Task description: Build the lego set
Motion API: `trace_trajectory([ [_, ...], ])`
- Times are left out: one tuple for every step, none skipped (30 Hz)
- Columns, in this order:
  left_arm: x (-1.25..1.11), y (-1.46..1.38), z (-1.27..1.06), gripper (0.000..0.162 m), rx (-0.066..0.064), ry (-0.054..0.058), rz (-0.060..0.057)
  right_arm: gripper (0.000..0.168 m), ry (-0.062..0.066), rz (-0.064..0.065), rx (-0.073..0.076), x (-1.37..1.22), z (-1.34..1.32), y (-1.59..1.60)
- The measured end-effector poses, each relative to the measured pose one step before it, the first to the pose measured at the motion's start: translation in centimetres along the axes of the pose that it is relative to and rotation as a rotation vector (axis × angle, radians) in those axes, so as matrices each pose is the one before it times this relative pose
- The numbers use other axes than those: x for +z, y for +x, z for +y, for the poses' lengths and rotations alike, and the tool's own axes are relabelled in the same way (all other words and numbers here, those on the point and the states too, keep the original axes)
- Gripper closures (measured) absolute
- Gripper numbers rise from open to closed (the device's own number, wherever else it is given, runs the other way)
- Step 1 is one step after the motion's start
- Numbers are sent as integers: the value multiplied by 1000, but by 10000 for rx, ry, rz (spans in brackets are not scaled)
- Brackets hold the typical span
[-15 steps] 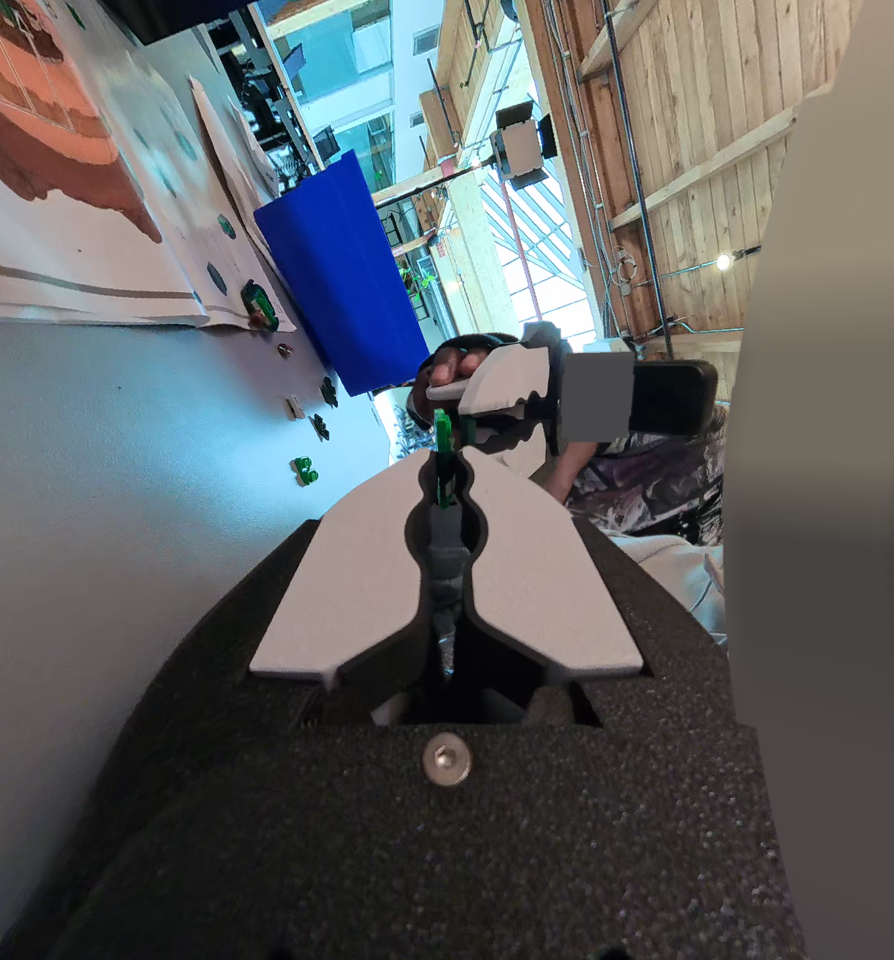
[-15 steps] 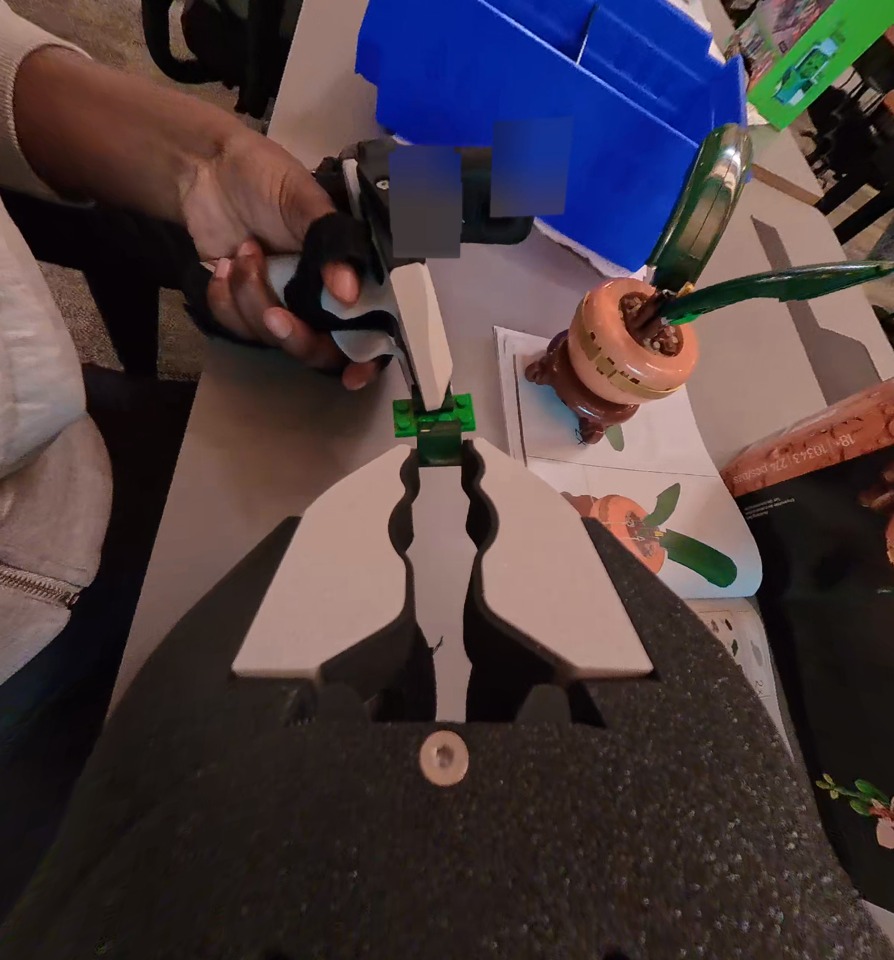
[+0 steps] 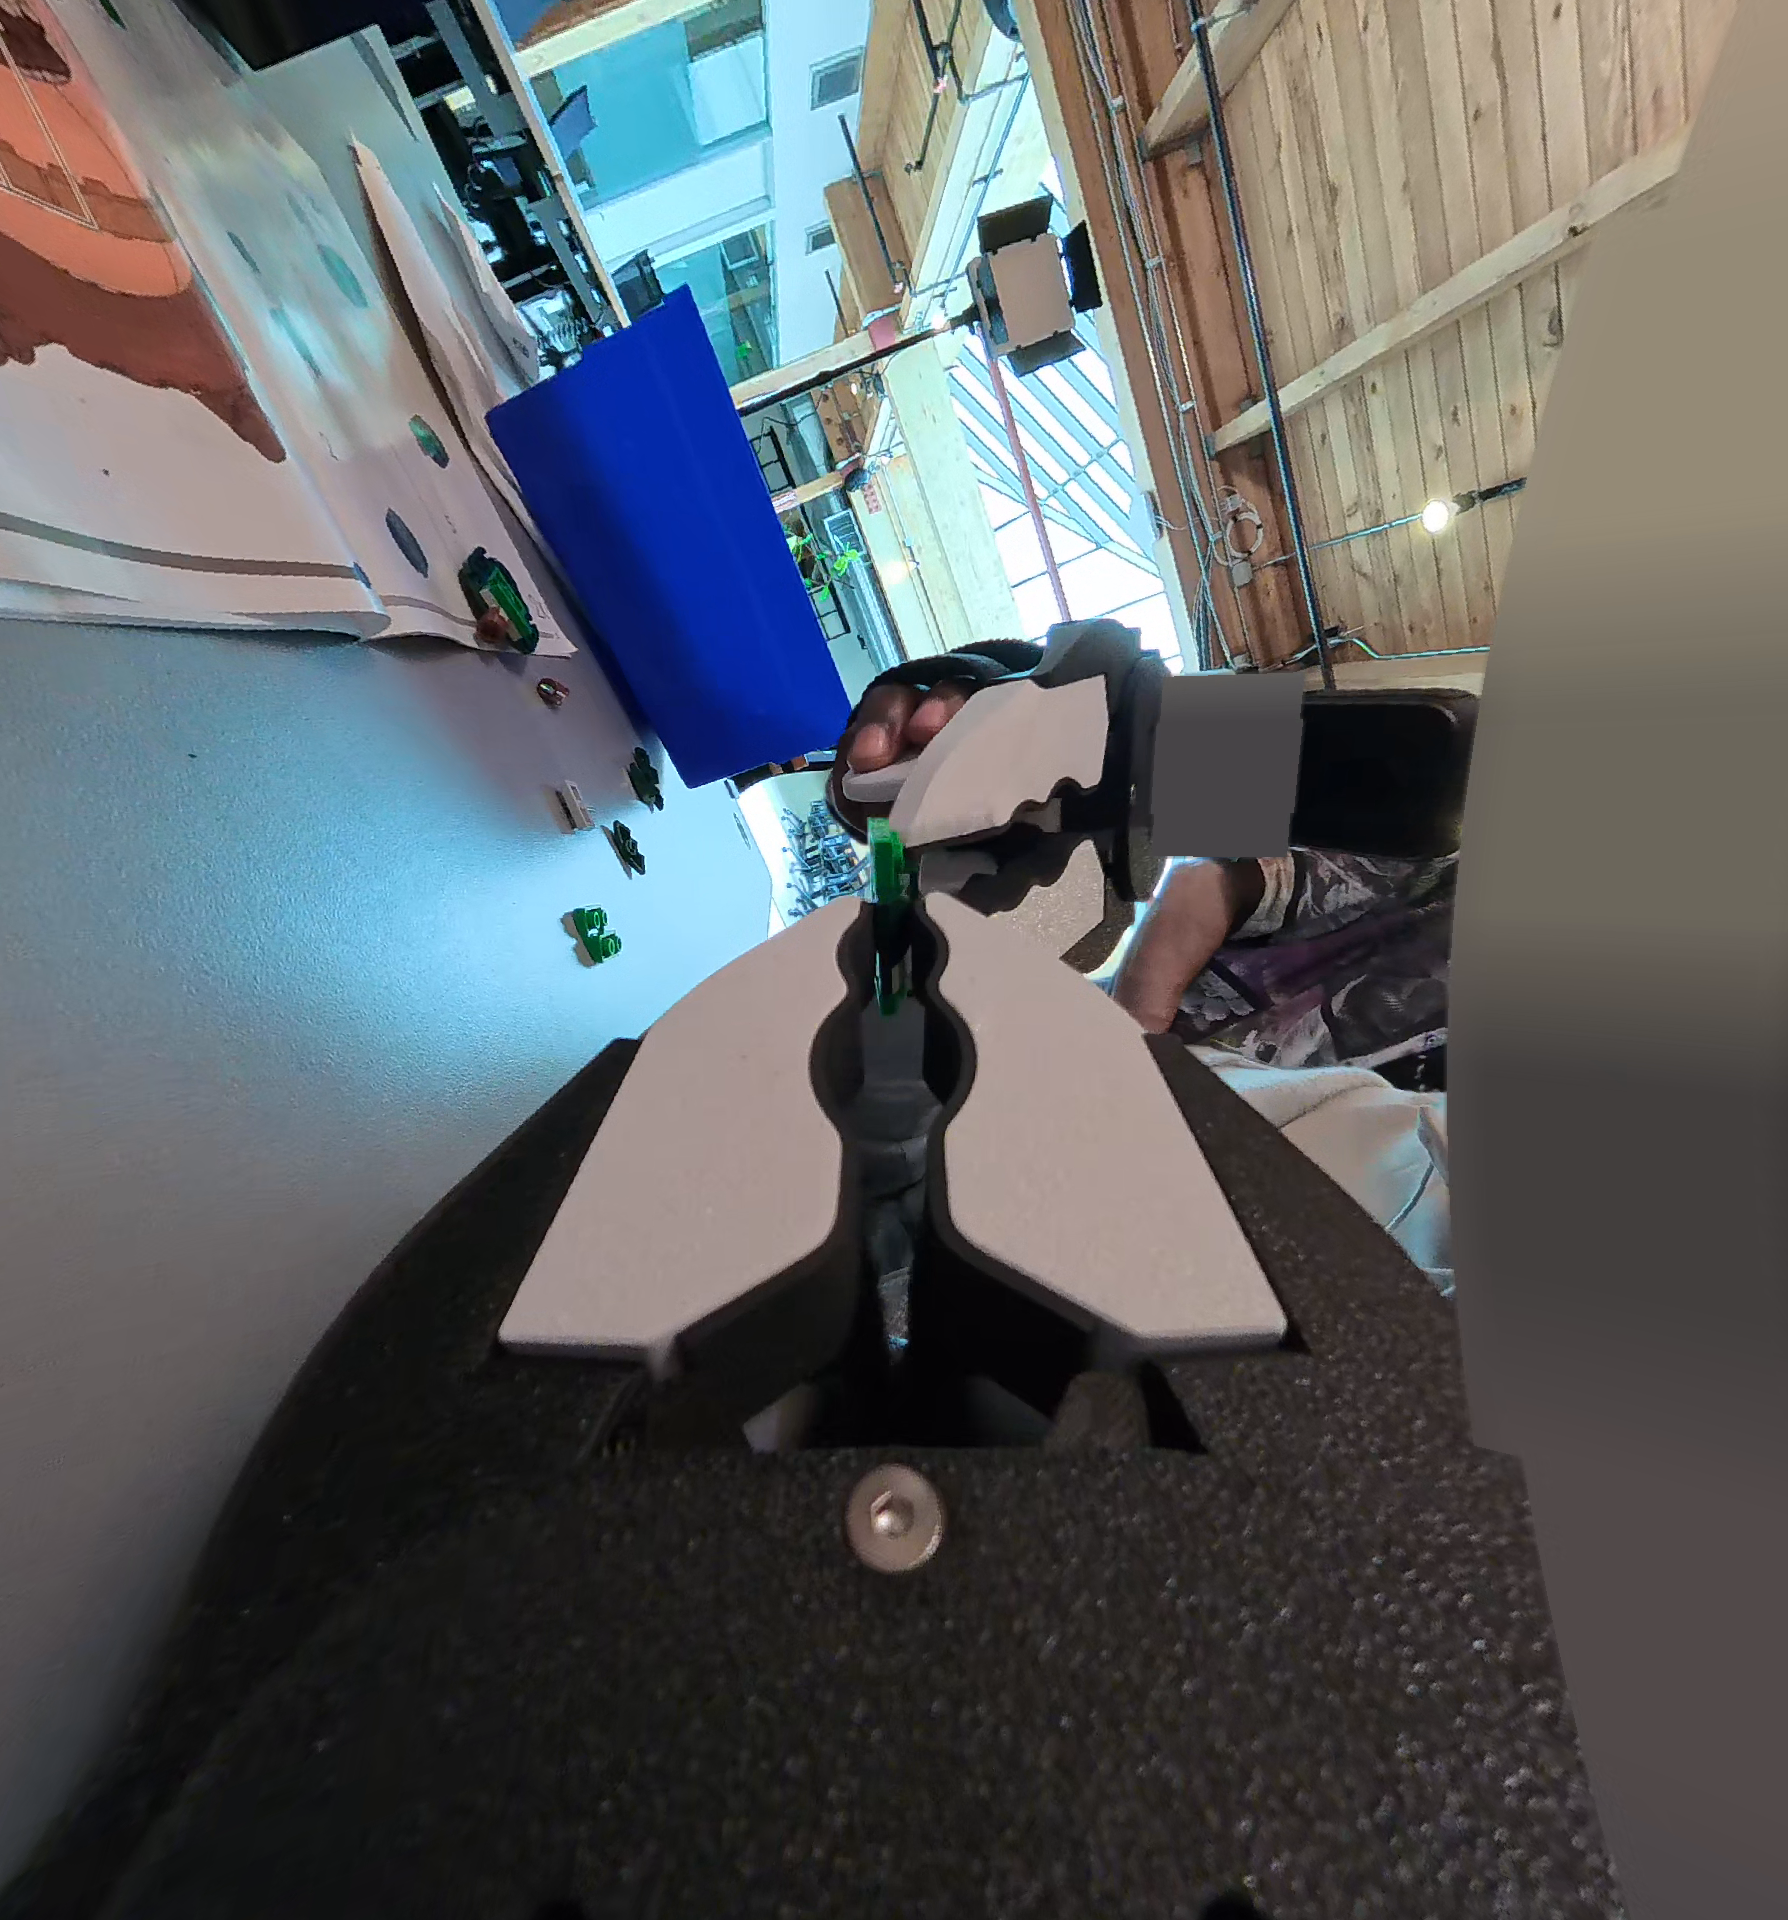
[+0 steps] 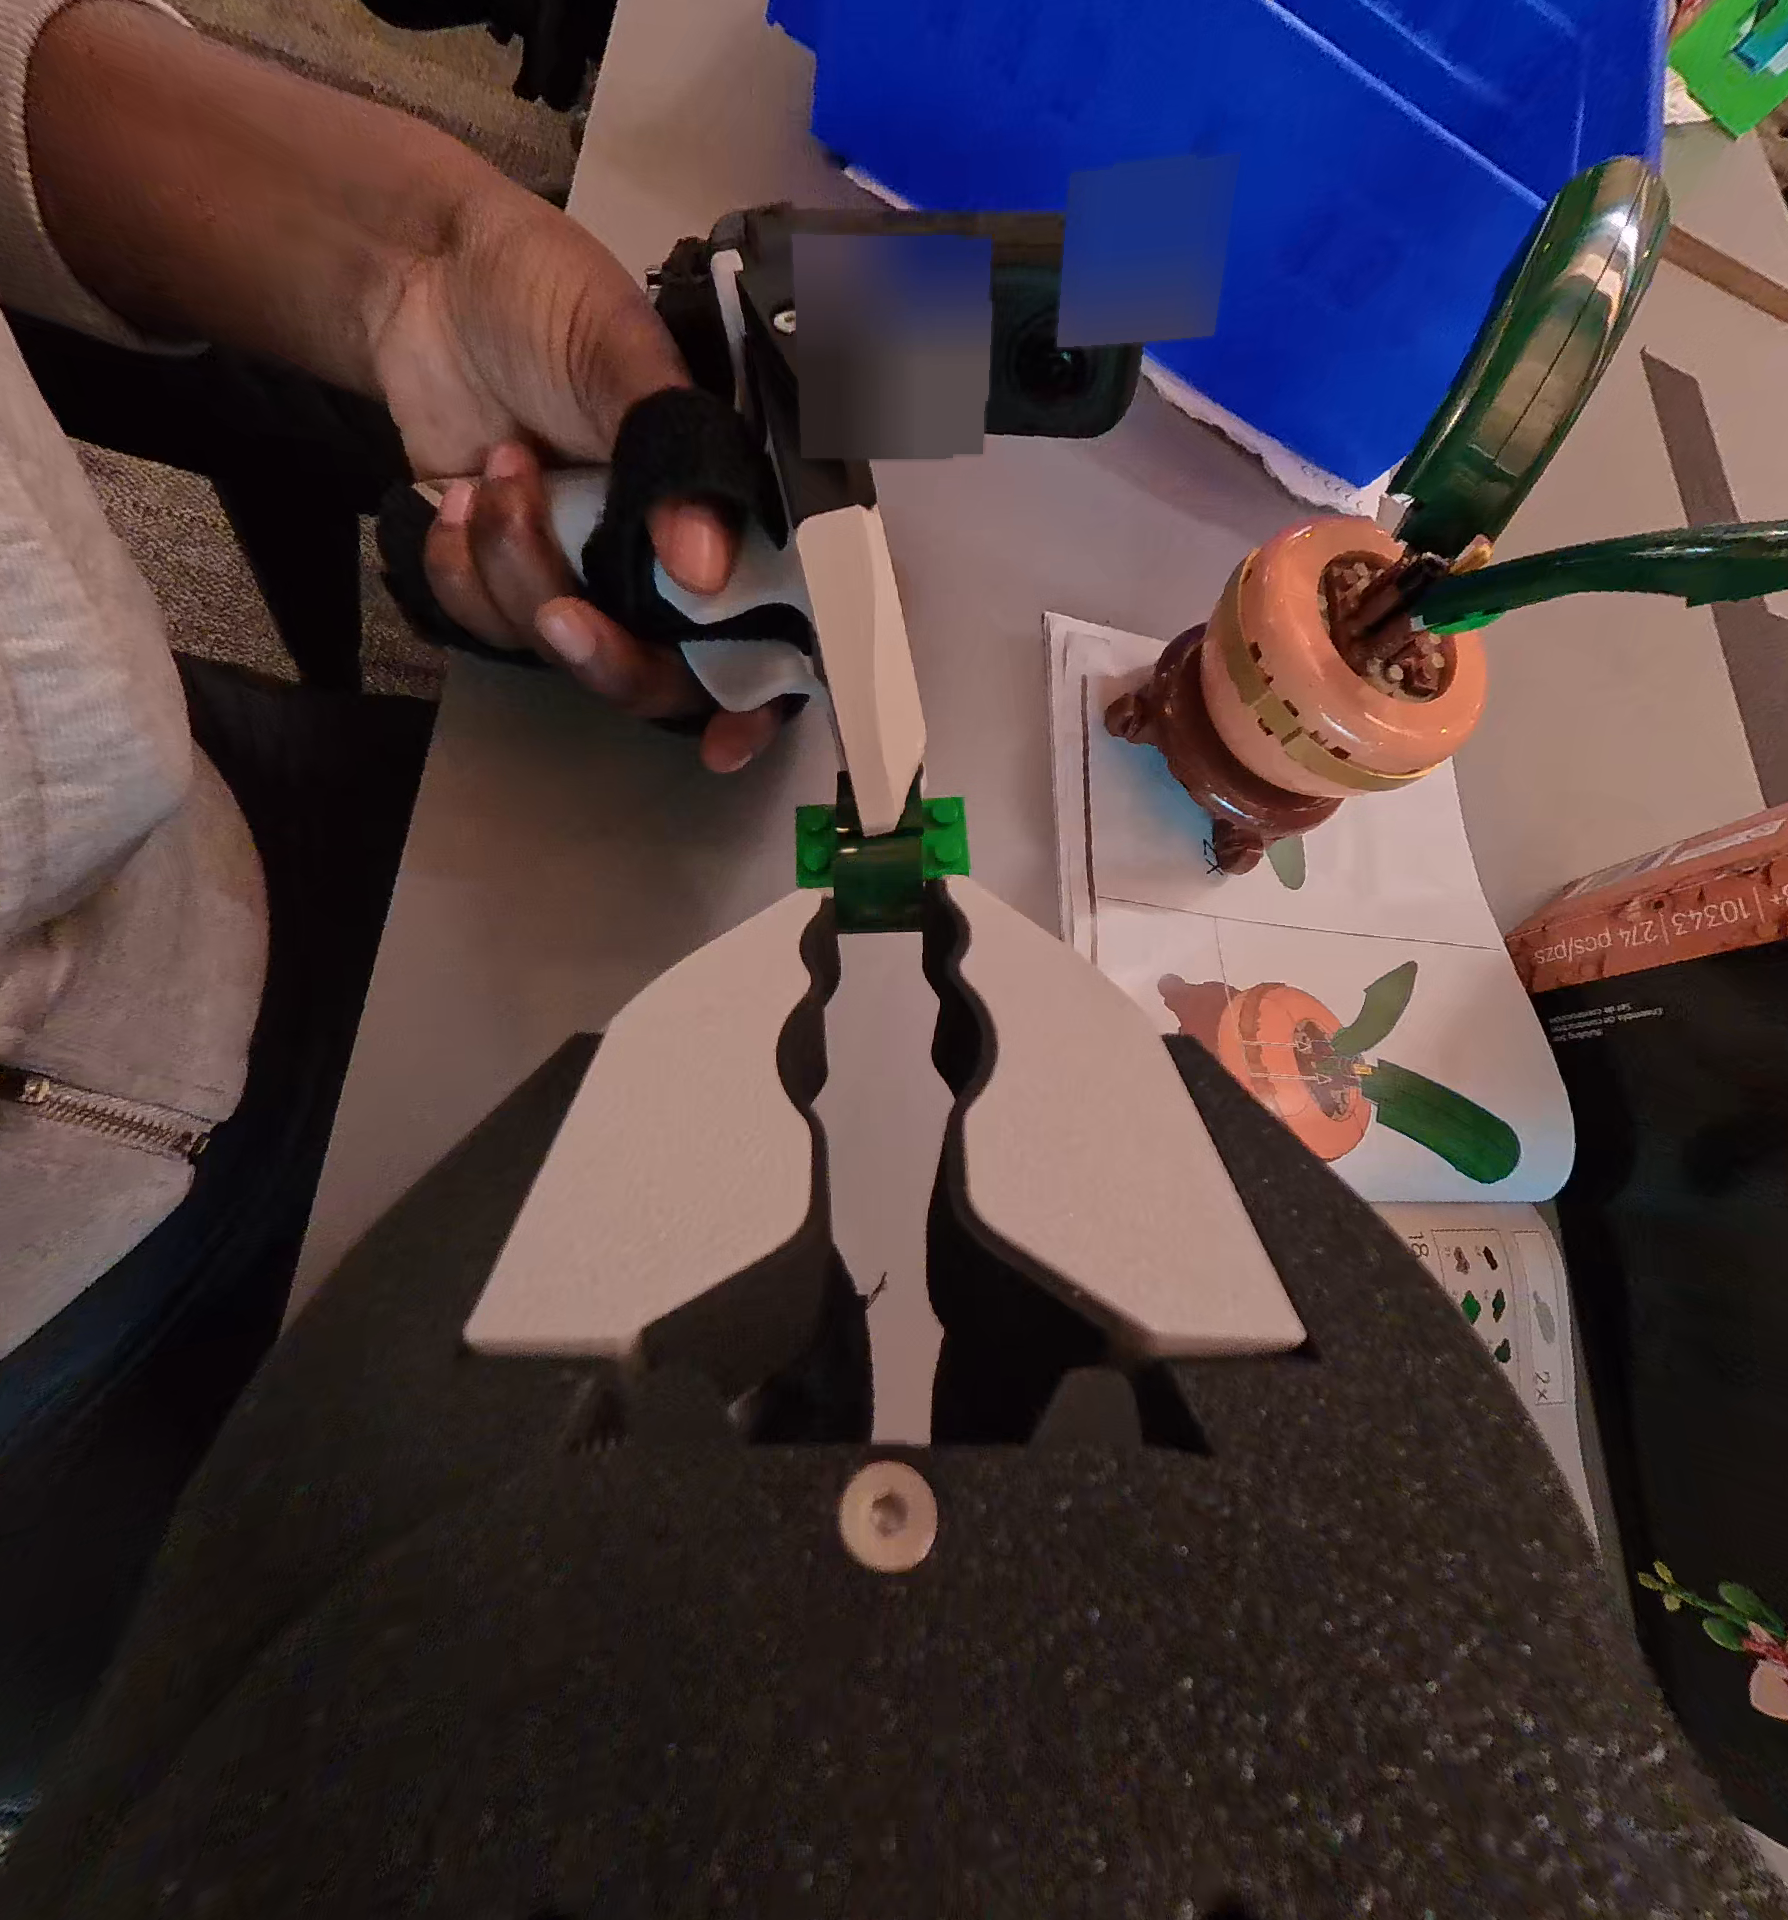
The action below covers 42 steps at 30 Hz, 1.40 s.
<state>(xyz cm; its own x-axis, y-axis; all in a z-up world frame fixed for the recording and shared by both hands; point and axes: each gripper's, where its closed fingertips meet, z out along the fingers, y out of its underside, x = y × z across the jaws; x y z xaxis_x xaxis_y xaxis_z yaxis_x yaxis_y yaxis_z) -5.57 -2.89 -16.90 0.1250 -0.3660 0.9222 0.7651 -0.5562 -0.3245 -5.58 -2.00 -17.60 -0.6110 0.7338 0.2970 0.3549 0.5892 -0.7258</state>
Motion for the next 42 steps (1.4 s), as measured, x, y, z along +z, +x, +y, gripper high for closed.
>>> trace_trajectory([
  [6,29,29,157,15,-13,22,153,-42,6,-28,5,-72,-5],
  [7,32,6,157,3,-2,18,153,-41,-4,-23,0,1,12],
  [-1,12,3,157,2,-5,4,153,-59,-4,-30,3,21,14],
  [21,5,17,157,11,-15,-1,153,-50,-5,-35,6,7,2],
  [-2,28,24,157,11,-15,19,153,-26,11,-35,3,-24,15],
  [5,29,-1,157,4,-4,28,153,-34,-16,-6,-12,-7,-11],
  [10,38,18,157,14,-22,28,153,-33,-26,8,-4,-13,3],
  [22,-2,6,157,19,0,3,153,-40,-1,-9,-1,8,27],
  [14,7,14,157,30,-5,6,153,-15,-20,-1,1,-22,1],
  [10,58,16,157,31,-10,22,153,-33,-8,-14,-7,11,-7],
  [-22,12,-13,157,-6,4,-5,153,-62,-7,13,-13,38,18],
  [-12,-14,-9,157,-22,-6,-11,153,-77,-12,-16,36,29,-2],
  [6,-15,16,157,-9,-10,-15,153,-87,11,-47,30,38,14],
  [2,-23,8,157,23,1,-16,153,-91,19,-11,43,7,22],
  [16,-25,7,155,27,-14,-14,153,-87,31,-1,36,20,53],
  [97,-8,123,153,21,-94,-16,153,-64,-2,27,42,-11,-1],
  [83,-15,136,152,31,-90,-49,153,-107,-16,36,71,50,-7],
  [41,-95,-1,152,23,4,-72,153,-70,7,15,51,27,24],
  [-39,-82,-96,154,-20,60,-57,153,-40,-48,19,36,3,-64],
  [-54,-16,-135,154,-41,84,5,153,-38,-44,28,63,-13,-70],
  [-62,-2,-86,154,-50,42,15,153,-83,76,28,33,51,38],
  [-9,-26,-12,154,-12,16,-7,153,-58,42,32,42,-9,13],
  [-19,0,-16,154,38,16,-11,153,-13,28,-13,-9,-53,-3],
  [26,20,-8,154,19,15,16,153,-42,27,-75,-15,-7,-3],
  [34,25,-14,153,-37,-4,45,153,-69,25,-49,-2,6,6],
  [-7,5,-15,152,-43,-7,37,153,-37,18,-29,-56,97,-51],
  [-1,2,-17,152,1,10,10,153,-61,37,-25,19,5,28],
  [-20,16,-4,151,19,22,1,153,-76,46,-16,9,-8,8],
  [-58,15,-41,152,33,33,-27,153,-39,91,-29,-18,-71,57],
  [16,-45,-66,155,89,65,-64,153,-26,109,-66,-41,-88,42],
  [0,10,-64,156,127,50,-30,153,-50,71,-54,-42,-53,0],
  [-1,57,-15,156,138,28,-9,153,-22,89,-43,-43,-61,27],
  [-11,77,-44,156,192,53,-14,153,27,94,-25,-51,-86,30],
  [-44,138,-54,157,294,48,-16,153,128,90,40,-97,-173,46],
  [-96,207,-85,157,391,37,8,153,259,43,106,-173,-239,46],
  [-1,307,-4,157,468,-31,54,152,376,-59,283,-344,-280,-89],
  [18,396,18,157,529,-55,112,149,476,-119,529,-312,-175,35],
  [43,356,65,157,498,-88,76,141,591,-116,804,-310,-125,206],
  [73,367,112,157,551,-104,83,134,693,-298,997,-322,-90,108],
  [97,394,146,156,568,-122,82,133,814,-595,1137,-271,-198,-155],
  [107,231,164,156,465,-148,-14,134,959,-771,1239,-262,-407,-322],
  [128,326,215,156,437,-181,85,138,884,-958,1117,-225,-380,-602],
])
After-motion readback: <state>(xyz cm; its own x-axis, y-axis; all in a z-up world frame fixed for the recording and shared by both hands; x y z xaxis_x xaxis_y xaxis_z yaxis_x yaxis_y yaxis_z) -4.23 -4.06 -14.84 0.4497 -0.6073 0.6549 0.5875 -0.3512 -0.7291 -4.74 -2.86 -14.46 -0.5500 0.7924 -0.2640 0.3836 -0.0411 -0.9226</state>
